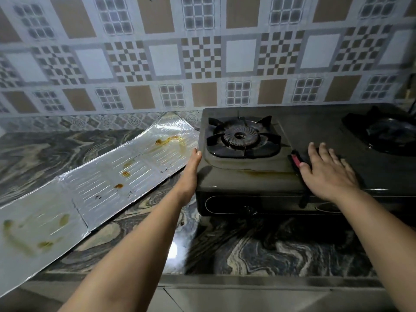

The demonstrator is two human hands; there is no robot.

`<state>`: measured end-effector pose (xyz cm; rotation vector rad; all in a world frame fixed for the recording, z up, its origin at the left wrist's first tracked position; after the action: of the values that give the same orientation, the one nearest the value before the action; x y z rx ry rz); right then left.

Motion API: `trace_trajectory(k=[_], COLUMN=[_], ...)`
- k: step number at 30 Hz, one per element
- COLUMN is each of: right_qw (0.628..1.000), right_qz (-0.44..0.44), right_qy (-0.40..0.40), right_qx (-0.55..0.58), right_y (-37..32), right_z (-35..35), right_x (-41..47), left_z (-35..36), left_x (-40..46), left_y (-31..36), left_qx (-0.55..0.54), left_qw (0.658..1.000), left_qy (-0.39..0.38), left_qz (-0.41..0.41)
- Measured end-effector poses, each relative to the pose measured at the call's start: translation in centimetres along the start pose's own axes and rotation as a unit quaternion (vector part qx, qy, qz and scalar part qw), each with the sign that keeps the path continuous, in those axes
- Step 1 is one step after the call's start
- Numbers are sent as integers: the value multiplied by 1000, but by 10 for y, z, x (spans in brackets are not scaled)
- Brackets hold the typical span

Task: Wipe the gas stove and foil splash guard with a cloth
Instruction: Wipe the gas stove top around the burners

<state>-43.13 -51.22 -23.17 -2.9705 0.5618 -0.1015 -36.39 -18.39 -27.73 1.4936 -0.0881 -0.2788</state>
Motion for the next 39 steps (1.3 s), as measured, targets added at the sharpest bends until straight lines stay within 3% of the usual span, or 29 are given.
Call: trace_trajectory(k=[11, 18, 25, 35, 39], right_qw=[1000, 998, 993, 987, 982], right_qz=[-18, -50, -106, -131, -173], right_qy=[21, 29, 45, 94, 67], right_qx=[-3, -6, -10, 17, 34], right_y=[-66, -112, -167, -193, -208], right_z=[10, 13, 19, 27, 27], right_x=[-29, -47, -62, -79, -73], left_z=[-18, -18, -17, -21, -18], left_x=[20, 19, 20, 24, 21], left_y=[-13, -9, -5, -14, -13], left_qx=[132, 143, 165, 191, 177], left_qw=[982, 966, 952, 946, 947], left_qy=[-132, -213, -253, -255, -259], left_qz=[27, 29, 51, 64, 75])
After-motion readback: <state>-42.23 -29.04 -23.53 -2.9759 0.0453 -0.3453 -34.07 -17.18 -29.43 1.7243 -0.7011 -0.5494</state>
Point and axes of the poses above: each hand's wrist, its own x-axis towards the middle knuckle, its own z-axis out of the palm, y = z × x, the point moved 6 cm from there along x, towards the middle knuckle, and after that the axes turned 3 degrees about z, right-handed, at the moved point
